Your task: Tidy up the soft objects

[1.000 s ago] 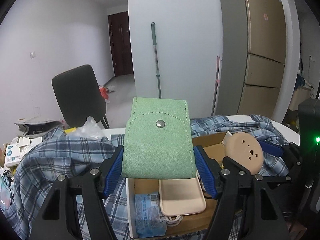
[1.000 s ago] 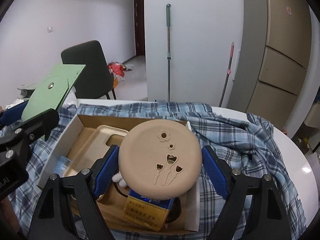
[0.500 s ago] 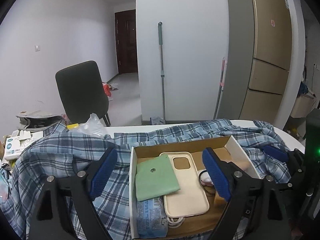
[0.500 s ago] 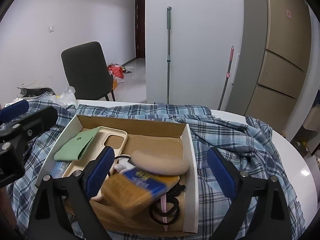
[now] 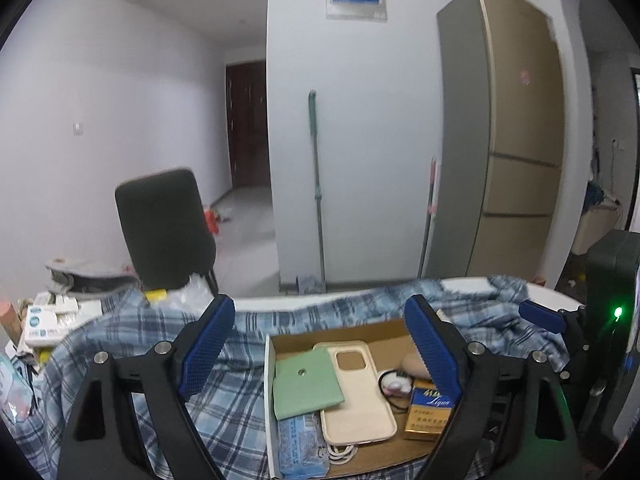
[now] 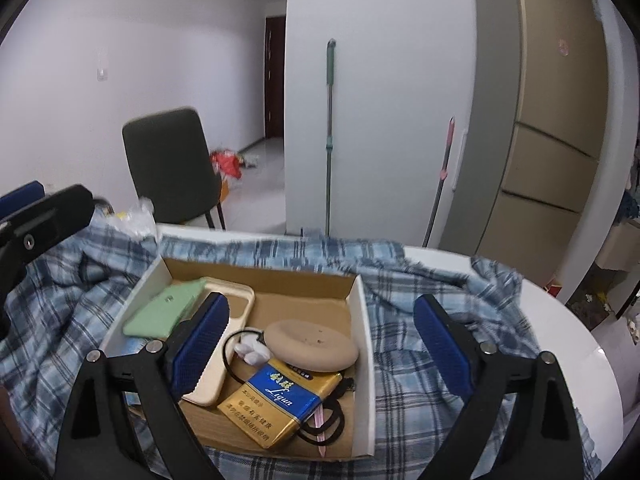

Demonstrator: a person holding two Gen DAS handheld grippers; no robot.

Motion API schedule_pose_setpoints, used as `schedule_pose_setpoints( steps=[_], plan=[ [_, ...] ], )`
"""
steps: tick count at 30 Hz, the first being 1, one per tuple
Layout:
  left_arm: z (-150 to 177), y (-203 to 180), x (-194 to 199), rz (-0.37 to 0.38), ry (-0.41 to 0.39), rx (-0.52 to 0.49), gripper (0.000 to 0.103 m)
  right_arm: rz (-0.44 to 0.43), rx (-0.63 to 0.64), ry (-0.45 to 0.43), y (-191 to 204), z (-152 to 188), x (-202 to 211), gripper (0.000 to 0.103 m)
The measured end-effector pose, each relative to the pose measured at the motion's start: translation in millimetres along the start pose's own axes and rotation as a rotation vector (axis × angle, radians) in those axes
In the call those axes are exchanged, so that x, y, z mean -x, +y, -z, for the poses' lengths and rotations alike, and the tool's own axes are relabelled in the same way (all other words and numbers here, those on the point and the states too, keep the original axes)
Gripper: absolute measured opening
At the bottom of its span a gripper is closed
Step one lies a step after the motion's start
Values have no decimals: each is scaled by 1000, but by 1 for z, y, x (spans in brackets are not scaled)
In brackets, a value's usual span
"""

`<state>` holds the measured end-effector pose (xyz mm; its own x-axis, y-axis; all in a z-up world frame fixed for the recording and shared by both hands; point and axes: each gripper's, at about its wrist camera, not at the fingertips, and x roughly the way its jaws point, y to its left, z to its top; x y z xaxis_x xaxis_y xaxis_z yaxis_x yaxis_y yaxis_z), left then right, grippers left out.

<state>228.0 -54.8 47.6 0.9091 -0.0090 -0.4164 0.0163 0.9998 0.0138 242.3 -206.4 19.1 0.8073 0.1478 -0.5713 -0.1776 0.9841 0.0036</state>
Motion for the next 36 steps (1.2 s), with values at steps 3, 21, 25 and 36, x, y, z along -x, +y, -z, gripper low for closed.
schedule_pose_setpoints(
  steps=[3,21,25,36],
  plan=[
    [-3,3,24,15,-63,-3,89,0,-15,-65,-4,-6,26,93],
    [35,20,164,38,-302,-23,103,5,-3,-338,4,26,159,103],
    [54,31,178,28,-357,10,103,-16,-16,-382,4,42,170,103],
    [95,48,165,37,-337,31,103,-3,-51,-401,-6,74,161,103]
  ],
)
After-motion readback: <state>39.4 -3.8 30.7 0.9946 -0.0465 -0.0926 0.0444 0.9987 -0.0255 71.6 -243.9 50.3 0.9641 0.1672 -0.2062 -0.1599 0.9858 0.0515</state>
